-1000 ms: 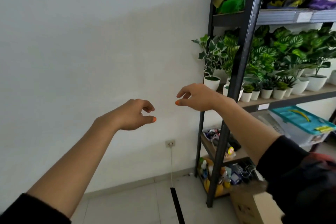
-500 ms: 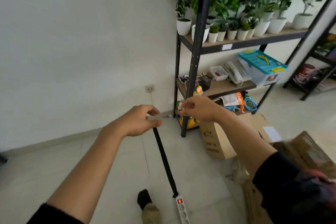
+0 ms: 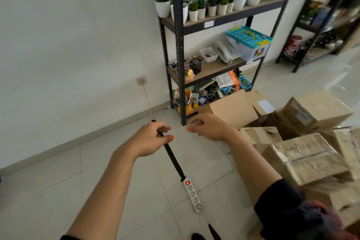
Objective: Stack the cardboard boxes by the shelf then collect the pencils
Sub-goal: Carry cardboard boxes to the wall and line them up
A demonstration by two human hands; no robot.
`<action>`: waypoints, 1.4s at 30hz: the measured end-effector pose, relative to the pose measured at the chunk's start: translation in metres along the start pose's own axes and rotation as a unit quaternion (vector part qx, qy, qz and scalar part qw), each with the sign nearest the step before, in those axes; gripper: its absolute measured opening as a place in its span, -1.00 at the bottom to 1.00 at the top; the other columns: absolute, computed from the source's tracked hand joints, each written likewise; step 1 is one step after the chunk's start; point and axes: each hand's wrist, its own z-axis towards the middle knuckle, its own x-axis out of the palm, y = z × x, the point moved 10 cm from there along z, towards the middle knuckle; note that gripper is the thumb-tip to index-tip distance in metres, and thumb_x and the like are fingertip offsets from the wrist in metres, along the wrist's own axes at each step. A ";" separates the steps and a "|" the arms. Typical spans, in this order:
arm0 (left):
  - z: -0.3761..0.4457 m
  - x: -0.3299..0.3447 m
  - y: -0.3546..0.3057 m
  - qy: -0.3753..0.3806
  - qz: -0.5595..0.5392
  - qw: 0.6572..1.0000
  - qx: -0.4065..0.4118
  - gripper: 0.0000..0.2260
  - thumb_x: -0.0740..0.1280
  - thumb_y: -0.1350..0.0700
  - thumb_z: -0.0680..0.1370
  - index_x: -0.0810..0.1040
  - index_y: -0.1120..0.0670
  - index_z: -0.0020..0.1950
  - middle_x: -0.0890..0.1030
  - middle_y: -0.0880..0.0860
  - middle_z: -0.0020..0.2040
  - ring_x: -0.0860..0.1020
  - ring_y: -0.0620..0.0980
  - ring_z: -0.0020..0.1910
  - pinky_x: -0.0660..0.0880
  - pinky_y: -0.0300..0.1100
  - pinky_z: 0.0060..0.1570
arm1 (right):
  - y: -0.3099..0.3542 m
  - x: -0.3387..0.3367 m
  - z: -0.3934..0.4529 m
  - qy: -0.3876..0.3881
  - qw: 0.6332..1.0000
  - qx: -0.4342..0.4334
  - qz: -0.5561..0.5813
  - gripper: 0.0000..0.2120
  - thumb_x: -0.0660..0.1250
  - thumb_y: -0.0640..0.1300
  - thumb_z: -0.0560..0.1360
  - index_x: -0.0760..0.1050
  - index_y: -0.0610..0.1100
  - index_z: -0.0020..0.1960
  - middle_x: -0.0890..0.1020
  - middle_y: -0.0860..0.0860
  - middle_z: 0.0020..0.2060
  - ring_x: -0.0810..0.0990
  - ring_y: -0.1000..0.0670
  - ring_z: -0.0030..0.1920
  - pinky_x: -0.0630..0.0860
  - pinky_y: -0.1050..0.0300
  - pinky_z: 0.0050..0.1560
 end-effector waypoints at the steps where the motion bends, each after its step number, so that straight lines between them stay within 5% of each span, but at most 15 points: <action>1: -0.001 0.006 -0.002 0.006 -0.004 1.000 0.004 -0.64 0.37 -0.03 0.57 0.48 -0.04 0.36 0.52 -0.10 0.27 0.54 -0.12 0.14 0.48 -0.13 0.18 | -0.006 0.000 -0.008 -0.004 1.000 0.009 0.000 -0.64 0.33 0.08 0.56 0.47 -0.03 0.30 0.57 0.03 0.06 0.55 0.02 0.05 0.50 0.07 0.14; 7: -0.020 0.043 0.009 0.023 -0.036 0.999 0.018 -0.67 0.36 -0.06 0.56 0.49 -0.10 0.32 0.52 -0.17 0.21 0.52 -0.19 0.13 0.49 -0.13 0.17 | -0.045 0.019 -0.043 -0.015 0.996 0.079 0.041 -0.62 0.35 0.07 0.55 0.46 -0.04 0.32 0.54 0.03 0.07 0.54 0.02 0.10 0.50 -0.01 0.24; 16: -0.045 0.087 0.047 0.057 -0.068 0.996 -0.020 -0.75 0.36 -0.01 0.57 0.51 -0.08 0.25 0.53 -0.15 0.18 0.55 -0.14 0.11 0.49 -0.13 0.15 | -0.081 0.075 -0.071 -0.008 0.988 0.116 0.103 -0.65 0.33 0.09 0.56 0.50 -0.04 0.29 0.56 0.04 0.03 0.55 0.04 0.00 0.51 0.07 0.11; 28: 0.049 0.161 -0.014 0.113 -0.082 0.990 -0.031 -0.74 0.37 -0.01 0.56 0.52 -0.06 0.24 0.54 -0.08 0.18 0.55 -0.12 0.05 0.49 -0.15 0.12 | -0.179 -0.001 -0.039 -0.031 0.978 0.165 0.126 -0.68 0.33 0.09 0.56 0.52 -0.01 0.25 0.57 0.00 0.08 0.56 -0.01 0.07 0.52 -0.01 0.18; 36: 0.112 0.228 -0.092 0.162 -0.077 0.983 -0.025 -0.69 0.34 -0.02 0.58 0.48 -0.05 0.32 0.50 -0.11 0.24 0.52 -0.10 0.14 0.46 -0.19 0.02 | -0.240 -0.040 -0.020 0.013 0.981 0.178 0.078 -0.60 0.32 0.10 0.56 0.48 -0.05 0.34 0.57 -0.04 0.19 0.55 -0.03 0.16 0.49 0.00 0.24; 42: 0.130 0.230 -0.089 0.166 -0.057 0.983 -0.050 -0.67 0.34 -0.01 0.59 0.46 -0.04 0.34 0.50 -0.10 0.25 0.52 -0.10 0.14 0.45 -0.18 0.09 | -0.253 -0.049 0.007 0.036 0.980 0.165 0.106 -0.61 0.32 0.09 0.56 0.49 -0.06 0.32 0.57 -0.05 0.18 0.56 -0.05 0.14 0.50 -0.03 0.24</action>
